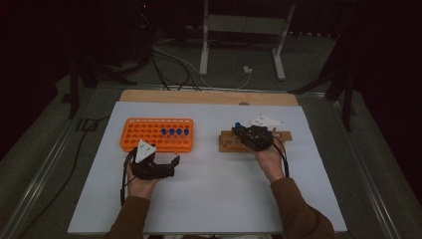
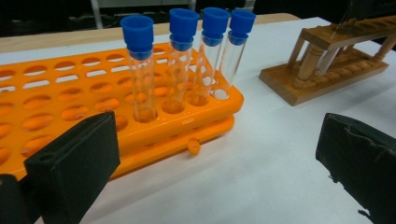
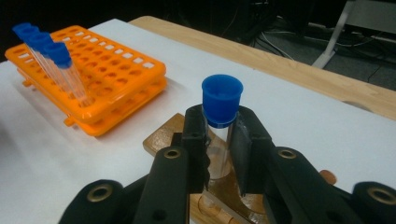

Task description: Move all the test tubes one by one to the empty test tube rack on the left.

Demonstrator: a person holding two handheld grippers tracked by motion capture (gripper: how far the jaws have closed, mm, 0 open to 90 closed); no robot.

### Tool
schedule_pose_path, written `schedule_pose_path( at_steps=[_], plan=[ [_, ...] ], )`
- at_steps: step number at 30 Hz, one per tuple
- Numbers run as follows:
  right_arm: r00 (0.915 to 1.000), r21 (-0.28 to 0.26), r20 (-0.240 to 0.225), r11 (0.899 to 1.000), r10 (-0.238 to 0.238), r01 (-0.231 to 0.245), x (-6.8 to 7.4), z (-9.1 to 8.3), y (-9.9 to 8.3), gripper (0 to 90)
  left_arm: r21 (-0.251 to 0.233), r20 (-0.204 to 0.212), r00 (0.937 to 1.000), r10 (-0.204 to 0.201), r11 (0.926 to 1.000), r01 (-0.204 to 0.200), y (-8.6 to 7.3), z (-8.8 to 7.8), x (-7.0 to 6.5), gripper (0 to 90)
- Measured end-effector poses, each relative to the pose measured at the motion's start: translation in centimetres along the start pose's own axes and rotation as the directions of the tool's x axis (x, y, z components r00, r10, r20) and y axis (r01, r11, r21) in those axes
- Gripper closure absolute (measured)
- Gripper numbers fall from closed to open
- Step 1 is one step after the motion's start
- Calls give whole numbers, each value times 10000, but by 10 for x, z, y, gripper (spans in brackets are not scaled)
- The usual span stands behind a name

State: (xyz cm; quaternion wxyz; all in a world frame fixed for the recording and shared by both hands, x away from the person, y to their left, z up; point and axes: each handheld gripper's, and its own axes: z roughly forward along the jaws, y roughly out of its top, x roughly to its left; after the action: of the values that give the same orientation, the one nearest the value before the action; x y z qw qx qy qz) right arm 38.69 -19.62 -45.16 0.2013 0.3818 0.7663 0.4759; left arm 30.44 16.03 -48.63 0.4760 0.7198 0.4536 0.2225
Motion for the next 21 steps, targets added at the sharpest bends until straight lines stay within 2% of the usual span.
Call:
schedule_pose_path(
  at_steps=[6, 12, 21],
  plan=[
    [9999, -95, -14, 9998, 148, -148, -1, -8, 8, 766, -38, 38, 9999, -110, 9999, 110, 1, 0, 1, 6],
    [9999, -244, -89, 9996, 102, -104, 0, -16, 20, 766, -74, 98, 9993, -364, 9993, 364, 5, 0, 0, 6],
    [9999, -445, -155, 9990, 41, -48, 1, -26, 34, 765, -237, 374, 9991, 220, 9995, -211, 23, 0, -10, 12]
  ],
)
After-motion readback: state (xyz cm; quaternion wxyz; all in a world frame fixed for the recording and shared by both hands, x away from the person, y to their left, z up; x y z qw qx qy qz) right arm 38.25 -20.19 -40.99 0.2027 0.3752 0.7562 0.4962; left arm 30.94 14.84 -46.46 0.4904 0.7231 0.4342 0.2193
